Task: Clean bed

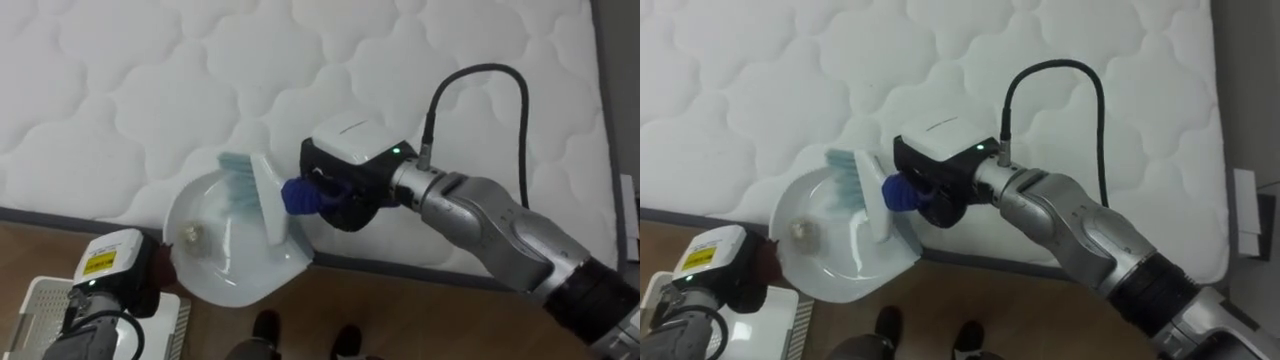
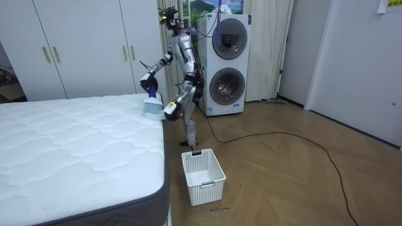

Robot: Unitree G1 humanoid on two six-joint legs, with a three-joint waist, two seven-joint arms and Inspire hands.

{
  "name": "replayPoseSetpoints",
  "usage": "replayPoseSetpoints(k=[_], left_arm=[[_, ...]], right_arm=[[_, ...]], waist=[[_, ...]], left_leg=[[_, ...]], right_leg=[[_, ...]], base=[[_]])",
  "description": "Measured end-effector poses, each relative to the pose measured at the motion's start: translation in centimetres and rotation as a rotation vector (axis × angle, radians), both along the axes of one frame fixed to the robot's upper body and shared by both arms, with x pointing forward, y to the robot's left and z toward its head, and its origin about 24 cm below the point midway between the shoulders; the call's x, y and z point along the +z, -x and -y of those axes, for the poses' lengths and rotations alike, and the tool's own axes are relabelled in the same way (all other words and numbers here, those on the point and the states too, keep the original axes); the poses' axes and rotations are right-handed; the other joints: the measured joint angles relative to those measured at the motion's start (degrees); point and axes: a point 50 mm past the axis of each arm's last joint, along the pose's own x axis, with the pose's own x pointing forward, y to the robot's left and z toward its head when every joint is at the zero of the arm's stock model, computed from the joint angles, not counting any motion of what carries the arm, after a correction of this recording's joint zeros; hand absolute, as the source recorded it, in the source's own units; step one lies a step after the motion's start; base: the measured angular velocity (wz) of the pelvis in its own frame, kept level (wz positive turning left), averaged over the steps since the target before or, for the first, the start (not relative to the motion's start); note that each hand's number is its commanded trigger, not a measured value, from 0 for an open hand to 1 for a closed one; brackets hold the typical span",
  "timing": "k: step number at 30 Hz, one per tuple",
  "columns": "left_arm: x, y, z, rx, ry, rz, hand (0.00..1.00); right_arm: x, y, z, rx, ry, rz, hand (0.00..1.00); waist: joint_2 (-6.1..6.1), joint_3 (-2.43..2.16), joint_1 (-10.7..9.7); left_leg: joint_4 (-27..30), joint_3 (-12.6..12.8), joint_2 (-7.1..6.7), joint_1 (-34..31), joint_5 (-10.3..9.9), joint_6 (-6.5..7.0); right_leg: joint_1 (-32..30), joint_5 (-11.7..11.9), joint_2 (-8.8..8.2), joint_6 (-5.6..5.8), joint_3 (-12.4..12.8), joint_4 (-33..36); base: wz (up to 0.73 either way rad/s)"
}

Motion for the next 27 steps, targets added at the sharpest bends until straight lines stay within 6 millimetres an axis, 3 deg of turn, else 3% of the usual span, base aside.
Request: replayPoseSetpoints(k=[8,14,17,22,27], left_arm=[[-0.1,0.4,-0.2,0.016,0.010,-0.005,1.00],[-0.2,0.8,-0.1,0.018,0.031,0.004,1.00],[-0.3,1.1,-0.1,0.029,0.046,0.008,1.00],[-0.4,1.5,-0.2,0.050,0.058,0.018,1.00],[0.2,2.1,-0.5,0.068,0.071,0.071,1.00]], right_arm=[[0.1,0.3,0.0,0.036,-0.016,0.001,1.00],[-0.3,0.0,2.2,-0.012,-0.017,0.017,1.00],[-0.8,-0.7,4.1,-0.098,-0.037,0.024,1.00],[-0.6,-2.2,9.4,-0.320,-0.061,0.089,1.00],[0.4,-1.3,14.4,-0.540,-0.208,0.184,1.00]], waist=[[-0.01,-0.01,-1.50],[0.00,0.00,-1.76],[0.05,0.03,-1.81],[0.08,0.04,-2.94],[0.90,0.14,-4.17]], left_leg=[[0.50,-0.29,-0.02,0.26,-0.02,0.03],[-0.32,-0.18,-0.21,2.02,-0.01,0.18],[0.29,-0.11,-0.06,2.54,-0.03,0.19],[-0.52,0.02,-0.02,3.99,-0.21,0.32],[-2.23,0.02,0.18,8.99,-0.28,0.44]], right_leg=[[0.90,-0.42,-0.01,0.05,-0.28,-0.12],[2.44,-0.50,-0.40,0.29,-0.18,-0.37],[3.24,-0.54,0.06,0.33,0.19,-0.31],[4.47,-0.62,-0.30,0.56,0.43,-1.09],[10.14,-0.36,0.31,1.08,0.62,-4.22]], base=[[0.04],[0.02],[0.00],[0.00],[0.01]])
